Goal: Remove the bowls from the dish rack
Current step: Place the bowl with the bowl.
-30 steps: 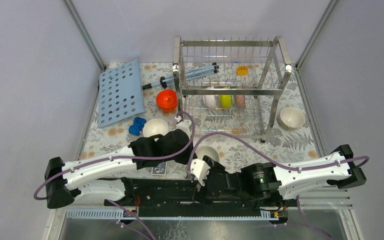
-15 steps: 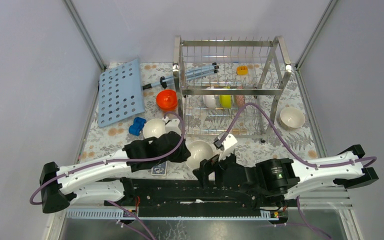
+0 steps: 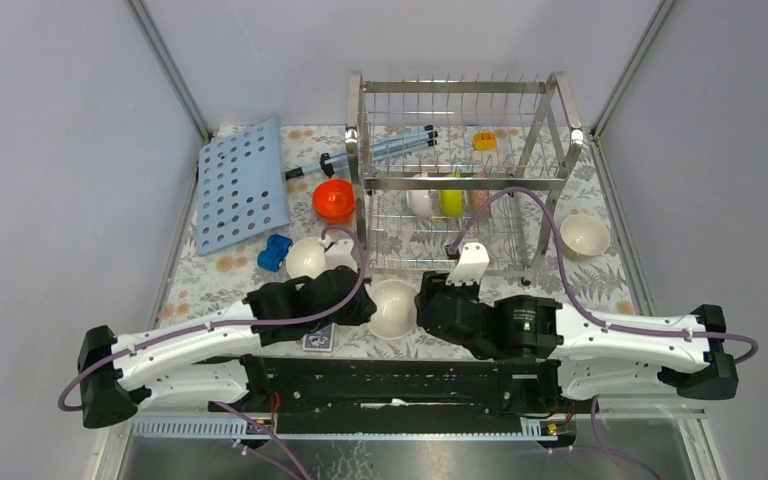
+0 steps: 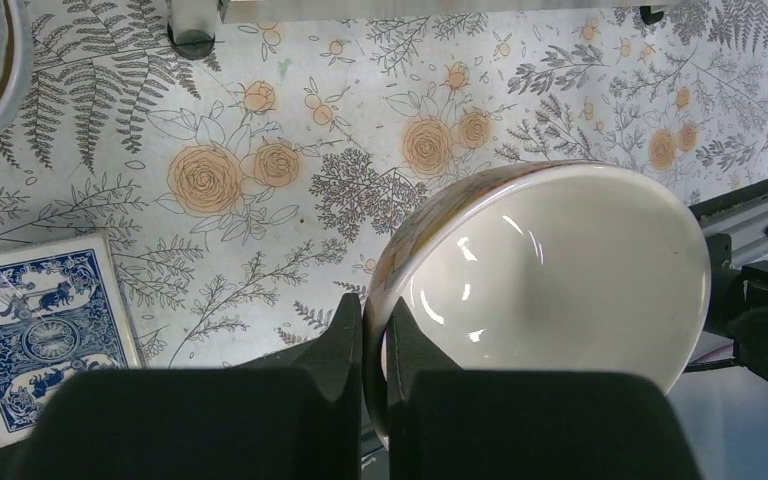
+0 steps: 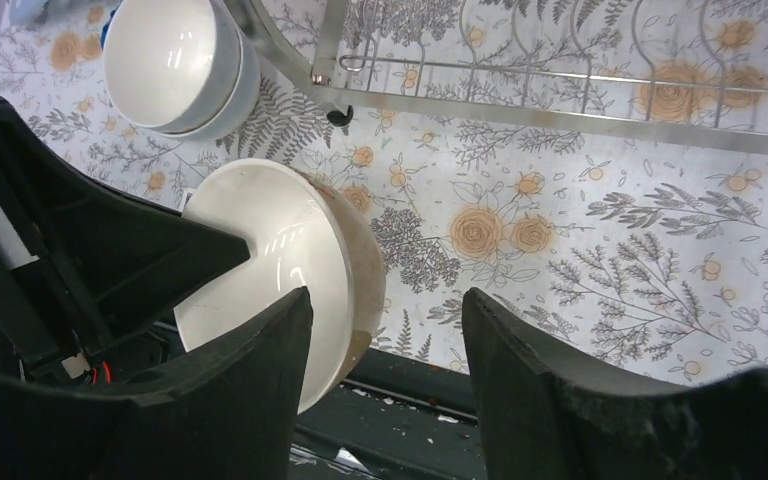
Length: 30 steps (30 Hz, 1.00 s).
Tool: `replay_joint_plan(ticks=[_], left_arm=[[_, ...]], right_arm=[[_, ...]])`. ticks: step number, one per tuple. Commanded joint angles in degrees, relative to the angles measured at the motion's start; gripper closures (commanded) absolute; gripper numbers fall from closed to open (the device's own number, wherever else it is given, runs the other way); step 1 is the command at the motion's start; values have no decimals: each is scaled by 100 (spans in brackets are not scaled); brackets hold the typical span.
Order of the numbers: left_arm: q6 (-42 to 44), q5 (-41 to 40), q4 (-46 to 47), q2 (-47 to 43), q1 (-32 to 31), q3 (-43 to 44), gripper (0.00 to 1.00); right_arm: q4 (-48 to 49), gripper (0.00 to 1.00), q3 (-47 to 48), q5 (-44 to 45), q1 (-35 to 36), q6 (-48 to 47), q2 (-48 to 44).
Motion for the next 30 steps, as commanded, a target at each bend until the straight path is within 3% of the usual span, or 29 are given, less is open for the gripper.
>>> replay_joint_plan(ticks=[1, 6, 12, 17, 20, 24, 25, 27, 30], left_arm=[[-117, -131, 493, -228, 24, 114, 100], [-107, -102, 515, -241, 24, 73, 100], [-106, -126, 517, -274, 22, 34, 100], [-133, -135, 527, -282, 22, 5, 100], [-155, -137, 545, -289, 24, -13, 100], [-183, -112, 537, -313, 23, -27, 100], [-184, -109, 537, -328, 24, -19, 96], [-169, -94, 528, -367, 24, -4, 78], [-109, -99, 447, -464, 23, 80, 32]], right_arm=[[517, 36, -49, -508, -333, -205, 234], [842, 41, -153, -809, -556, -345, 511], [797, 61, -85, -927, -661, -413, 857], [664, 66, 110, -943, -660, -547, 1206], [499, 76, 277, -935, -661, -624, 1380], [460, 100, 337, -935, -661, -675, 1403], [442, 100, 348, -941, -661, -694, 1385], [411, 100, 394, -983, -661, -790, 1331], [291, 100, 527, -1100, -661, -1101, 1154]])
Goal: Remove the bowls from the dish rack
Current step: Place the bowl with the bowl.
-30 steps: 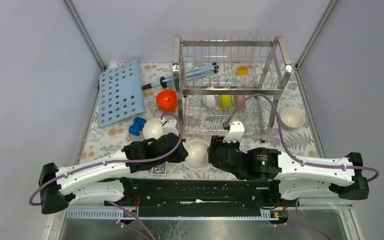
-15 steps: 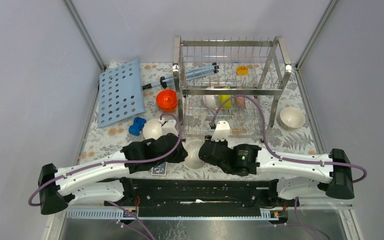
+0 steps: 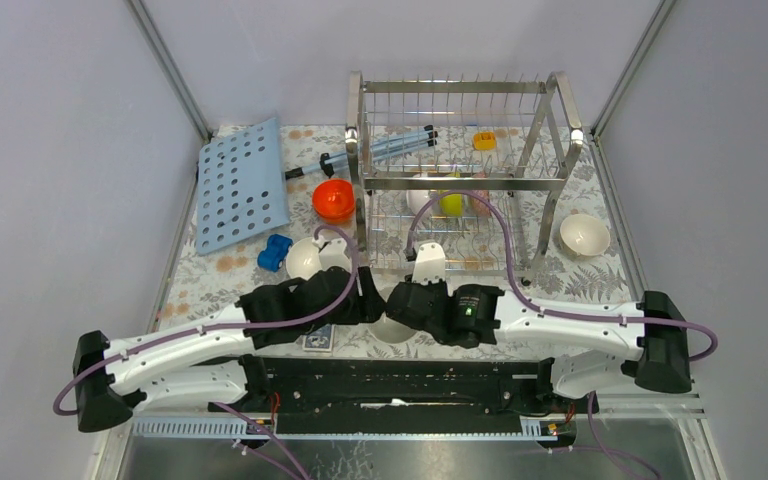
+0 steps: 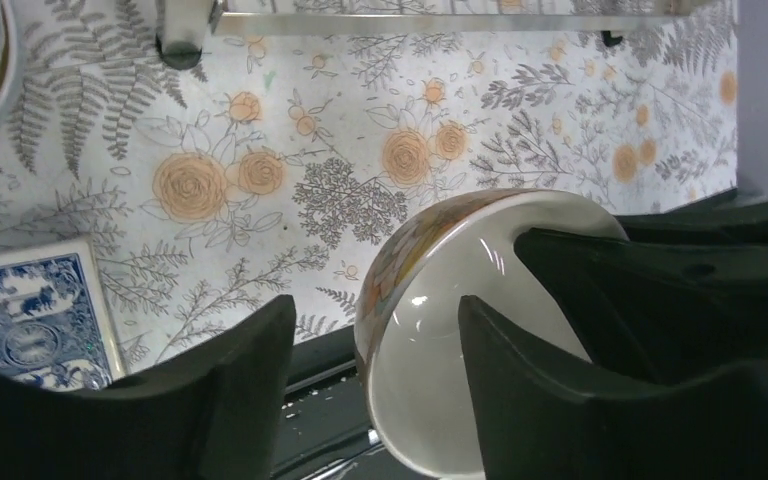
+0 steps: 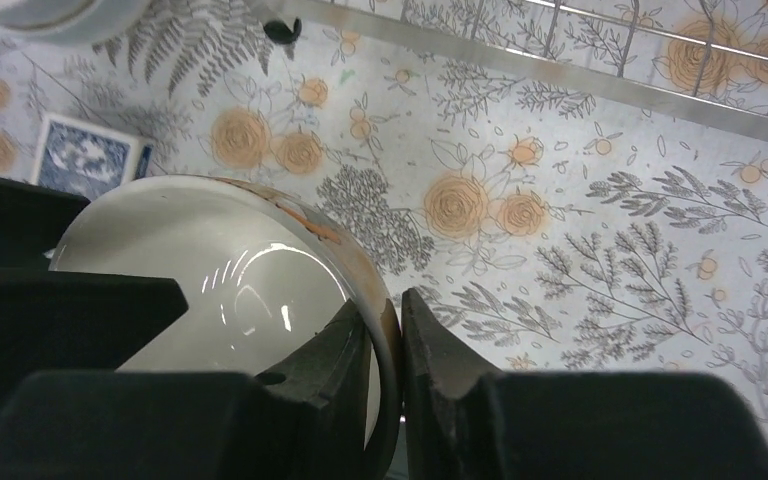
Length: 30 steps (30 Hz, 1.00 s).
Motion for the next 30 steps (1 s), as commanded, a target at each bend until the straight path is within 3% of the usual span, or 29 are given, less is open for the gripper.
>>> replay_joint_plan(ticks=[1, 4, 8, 11, 14, 19, 22, 26, 30], left_arm=[[-24, -85, 267, -318, 23, 262, 21], [37, -207, -55, -467, 24, 472, 3], [167, -514, -314, -916, 28, 593, 1], [227, -911, -323, -1409, 33, 560, 1], [225, -1415, -350, -1836, 32, 508, 1], [101, -2062, -379, -2308, 31, 389, 1], [34, -2235, -440, -2413, 32, 393, 1], [-10, -2364, -561, -2527, 32, 459, 1], [26, -2412, -558, -2692, 26, 493, 1]], right_arm=[[-200, 100, 465, -140, 8, -529, -422], [-454, 100, 658, -264, 8, -1206, -828], [-489, 100, 993, -572, 8, -2188, -1632], [-787, 100, 1796, -529, 8, -2644, -1945], [-1253, 100, 2983, -177, 8, -3013, -1700], [-1925, 100, 5113, 1207, -41, -3807, -513], [-1731, 100, 6205, 1189, -591, -4292, 18], [-1008, 100, 6441, 972, -1029, -4601, 151], [-335, 100, 6403, 1633, -1245, -4936, 42]])
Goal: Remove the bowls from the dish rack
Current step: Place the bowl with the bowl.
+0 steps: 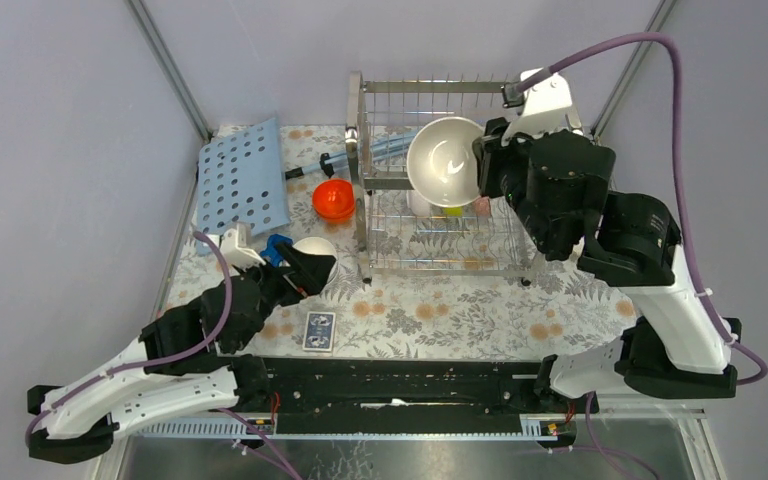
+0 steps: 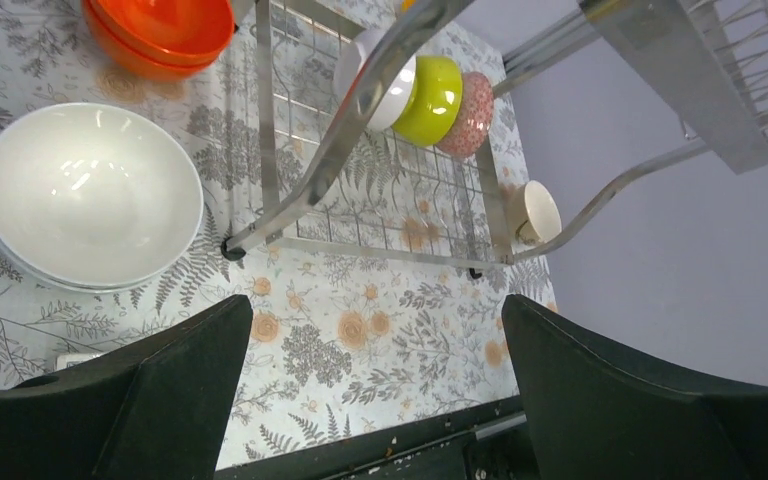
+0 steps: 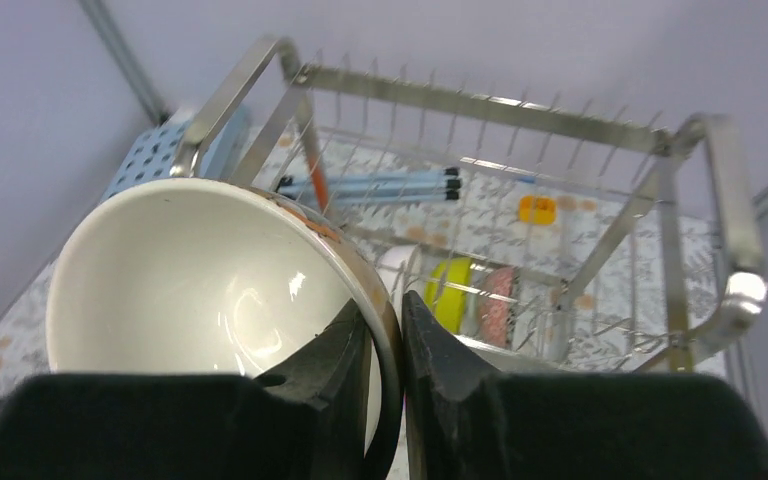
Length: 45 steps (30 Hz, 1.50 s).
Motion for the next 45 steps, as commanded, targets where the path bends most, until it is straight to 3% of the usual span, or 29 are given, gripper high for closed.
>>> replay_joint_plan(ticks=[1, 8, 13, 15, 17, 20, 26, 30, 39, 45], left_arm=[[76, -394, -74, -217, 8, 75, 1], [51, -619, -6, -260, 7, -92, 1], [259, -707, 293, -341, 8, -267, 1], [341, -663, 430, -357, 3, -315, 1], [390, -602, 490, -336, 2, -343, 1], [392, -486, 458, -265, 7, -365, 1], [211, -358, 449, -444, 7, -548, 1], [119, -334, 624, -694, 7, -828, 1], [82, -268, 835, -889, 7, -1193, 1], [-175, 52, 914, -744, 2, -1466, 1]], right_arm=[[1391, 100, 14, 984, -243, -729, -210], [4635, 100, -1076, 2281, -879, -3039, -954], [4612, 100, -564, 2321, -1494, -3345, -554], [3829, 100, -93, 2030, -2163, -2800, -302], [2335, 100, 735, 1300, -3287, -1557, 152], [1797, 100, 715, 791, -4306, -417, 357], [318, 100, 671, -964, -7325, 2664, 562], [744, 100, -1011, -1709, -8394, 3505, -12], [1901, 100, -4384, -2342, -8526, 3443, -823], [2544, 100, -5621, -2859, -8536, 3268, -909]])
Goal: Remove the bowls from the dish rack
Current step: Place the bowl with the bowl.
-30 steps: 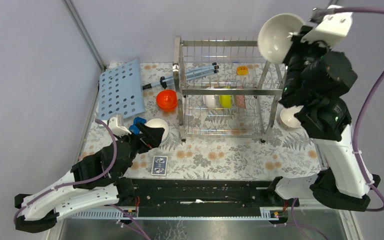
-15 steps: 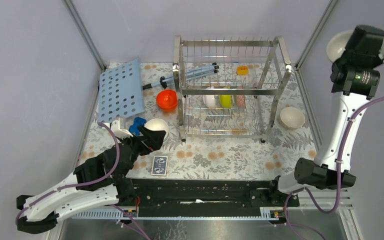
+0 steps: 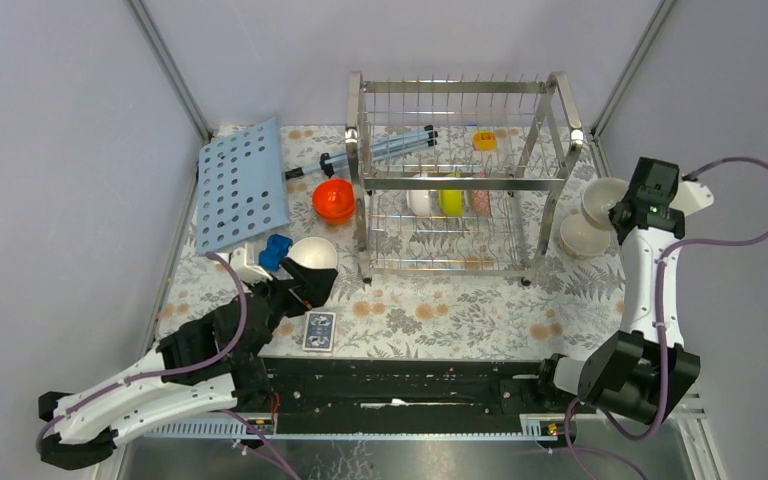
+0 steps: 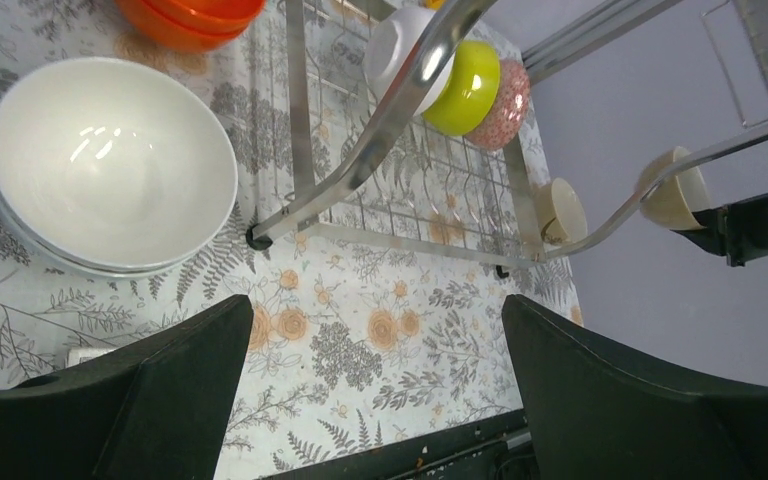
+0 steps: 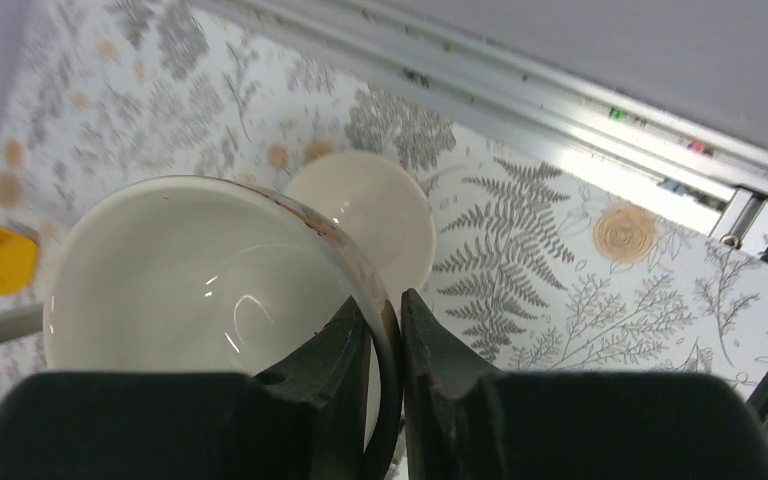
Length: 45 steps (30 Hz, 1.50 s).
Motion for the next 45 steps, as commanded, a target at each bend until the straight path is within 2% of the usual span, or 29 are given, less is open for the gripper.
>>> replay_joint_plan(ticks=[1, 9, 15, 45], left_arm=[[-235, 305, 357, 134, 2, -231, 1], [-374, 562, 371, 284, 0, -453, 1], [-479, 544, 222, 135, 0, -555, 1], [-644, 483, 161, 270, 7, -755, 1]], right_arm=[[1132, 100, -443, -577, -21, 83, -161], [1548, 100, -958, -1048, -32, 22, 201], [1780, 100, -1243, -1060, -158, -95, 413], [2334, 100, -1387, -1090, -458, -425, 1433]])
